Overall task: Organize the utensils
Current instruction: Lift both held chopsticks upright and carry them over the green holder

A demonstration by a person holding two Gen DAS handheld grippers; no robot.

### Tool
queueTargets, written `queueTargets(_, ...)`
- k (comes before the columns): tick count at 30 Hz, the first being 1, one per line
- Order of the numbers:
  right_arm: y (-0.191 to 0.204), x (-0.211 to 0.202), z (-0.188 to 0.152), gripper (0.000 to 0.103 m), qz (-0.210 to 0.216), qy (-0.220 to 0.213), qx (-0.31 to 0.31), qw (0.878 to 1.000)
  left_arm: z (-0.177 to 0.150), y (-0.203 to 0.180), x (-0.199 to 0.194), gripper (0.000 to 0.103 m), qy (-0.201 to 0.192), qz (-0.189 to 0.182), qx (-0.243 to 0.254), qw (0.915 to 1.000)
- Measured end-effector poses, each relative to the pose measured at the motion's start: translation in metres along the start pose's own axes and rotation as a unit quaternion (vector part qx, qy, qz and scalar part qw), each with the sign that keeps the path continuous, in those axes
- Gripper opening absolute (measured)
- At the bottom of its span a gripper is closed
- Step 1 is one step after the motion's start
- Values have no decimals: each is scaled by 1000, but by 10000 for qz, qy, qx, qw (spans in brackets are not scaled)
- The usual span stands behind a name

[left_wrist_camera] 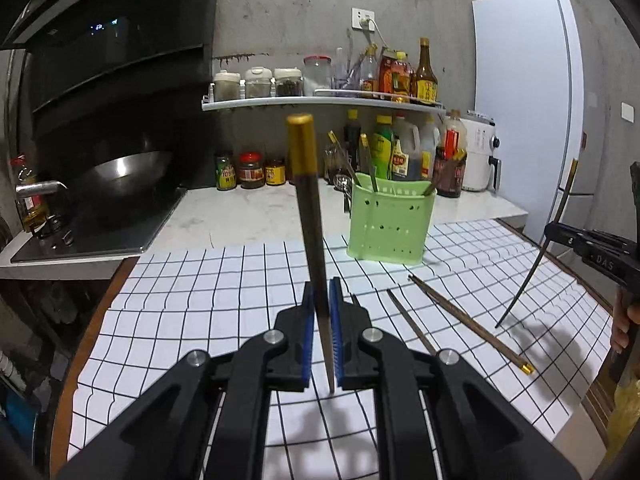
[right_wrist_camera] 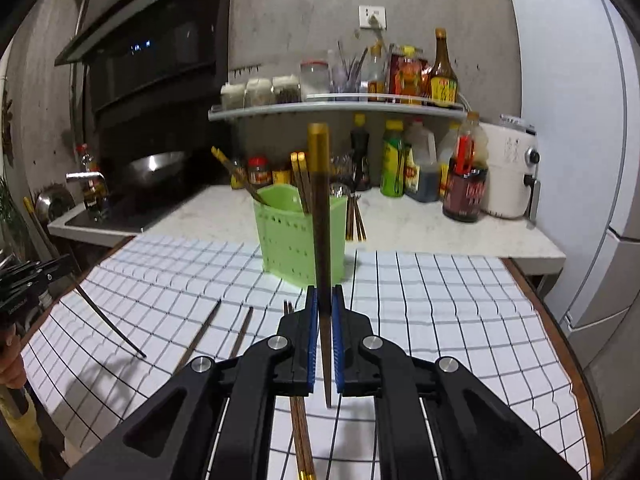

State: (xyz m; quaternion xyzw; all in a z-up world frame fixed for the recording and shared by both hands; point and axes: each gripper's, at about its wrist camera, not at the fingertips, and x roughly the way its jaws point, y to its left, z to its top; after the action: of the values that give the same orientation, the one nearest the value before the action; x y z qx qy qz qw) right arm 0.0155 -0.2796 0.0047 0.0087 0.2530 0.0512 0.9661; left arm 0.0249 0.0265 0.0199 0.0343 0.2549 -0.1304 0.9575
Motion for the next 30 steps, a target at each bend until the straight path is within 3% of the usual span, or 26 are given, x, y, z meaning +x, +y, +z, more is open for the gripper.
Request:
queueTargets(8,-3,-2,-14,7,-83,170,39,9998,-9,-1,8,6,369,-29,-59,9993)
queueTargets(16,-15,-3,-8,7,-208,9,87,9997,12,-6,6,6,-33,-59,-95,9999)
queueTargets(22,-26,28,35,7,-261,-270,95,9993,67,-23,43,6,-447,-340,-2,9984)
queueTargets(26,-28,36,83,7,-372,-796,40,9961,121,-35,57,6,-883,-657,-55,9939)
queueTargets(30,-31,38,129,7,-201,-1435,145,9893,171,-53,75,6,-1280,-832,-30,9883)
